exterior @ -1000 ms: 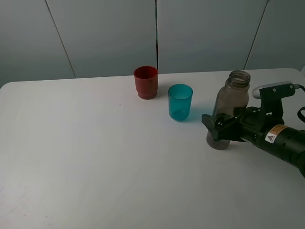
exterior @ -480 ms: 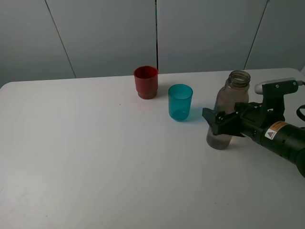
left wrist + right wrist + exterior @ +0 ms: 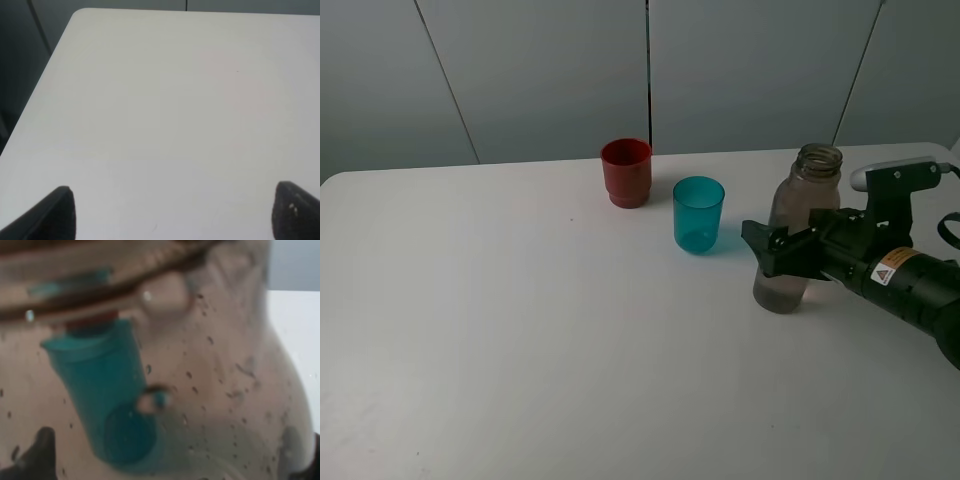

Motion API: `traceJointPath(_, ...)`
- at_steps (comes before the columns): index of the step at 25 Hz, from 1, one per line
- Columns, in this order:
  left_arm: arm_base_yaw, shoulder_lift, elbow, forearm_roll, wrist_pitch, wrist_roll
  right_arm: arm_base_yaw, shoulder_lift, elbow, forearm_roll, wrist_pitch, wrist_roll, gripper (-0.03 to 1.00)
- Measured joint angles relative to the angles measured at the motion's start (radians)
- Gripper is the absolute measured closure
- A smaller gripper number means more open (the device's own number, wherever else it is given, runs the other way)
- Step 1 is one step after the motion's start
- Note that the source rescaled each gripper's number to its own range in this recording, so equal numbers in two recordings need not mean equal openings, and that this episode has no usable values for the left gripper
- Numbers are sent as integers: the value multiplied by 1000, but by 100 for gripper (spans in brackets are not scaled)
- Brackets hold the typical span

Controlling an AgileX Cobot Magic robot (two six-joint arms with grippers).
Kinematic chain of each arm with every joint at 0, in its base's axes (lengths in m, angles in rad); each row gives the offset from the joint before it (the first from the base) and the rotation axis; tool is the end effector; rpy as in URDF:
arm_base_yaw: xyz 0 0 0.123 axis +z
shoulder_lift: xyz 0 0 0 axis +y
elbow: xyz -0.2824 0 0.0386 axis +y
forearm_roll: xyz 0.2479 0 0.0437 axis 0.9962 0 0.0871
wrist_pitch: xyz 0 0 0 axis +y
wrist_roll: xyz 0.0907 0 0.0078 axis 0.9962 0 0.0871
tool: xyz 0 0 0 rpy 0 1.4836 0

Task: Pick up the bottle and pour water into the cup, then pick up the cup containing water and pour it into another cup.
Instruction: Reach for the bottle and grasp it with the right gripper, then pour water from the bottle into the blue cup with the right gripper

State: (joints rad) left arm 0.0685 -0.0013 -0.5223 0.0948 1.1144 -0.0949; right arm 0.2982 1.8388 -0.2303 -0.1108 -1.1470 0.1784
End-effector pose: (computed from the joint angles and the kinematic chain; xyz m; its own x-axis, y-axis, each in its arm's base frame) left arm -0.0107 0.0070 0.2793 -0.4717 -0.0853 -0.8776 -0.1677 0.9858 -0.0056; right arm 0.2176 0.0765 0.1023 -0.3990 0.0151 -0.9168 -0.3320 0.9296 0.1598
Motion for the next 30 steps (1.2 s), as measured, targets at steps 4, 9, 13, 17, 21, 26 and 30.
traceJointPath(4,0,0,0,0,0,0,0,0,0,0,0,4,26)
traceJointPath(9,0,0,0,0,0,0,0,2,0,10,7,17,96)
traceJointPath(13,0,0,0,0,0,0,0,2,0,10,7,35,96)
traceJointPath(17,0,0,0,0,0,0,0,2,0,11,3,44,96)
traceJointPath(21,0,0,0,0,0,0,0,4,0,18,-2,46,96)
traceJointPath(26,0,0,0,0,0,0,0,4,-22,20,14,47,96)
traceJointPath(30,0,0,0,0,0,0,0,-24,-89,20,101,42,96)
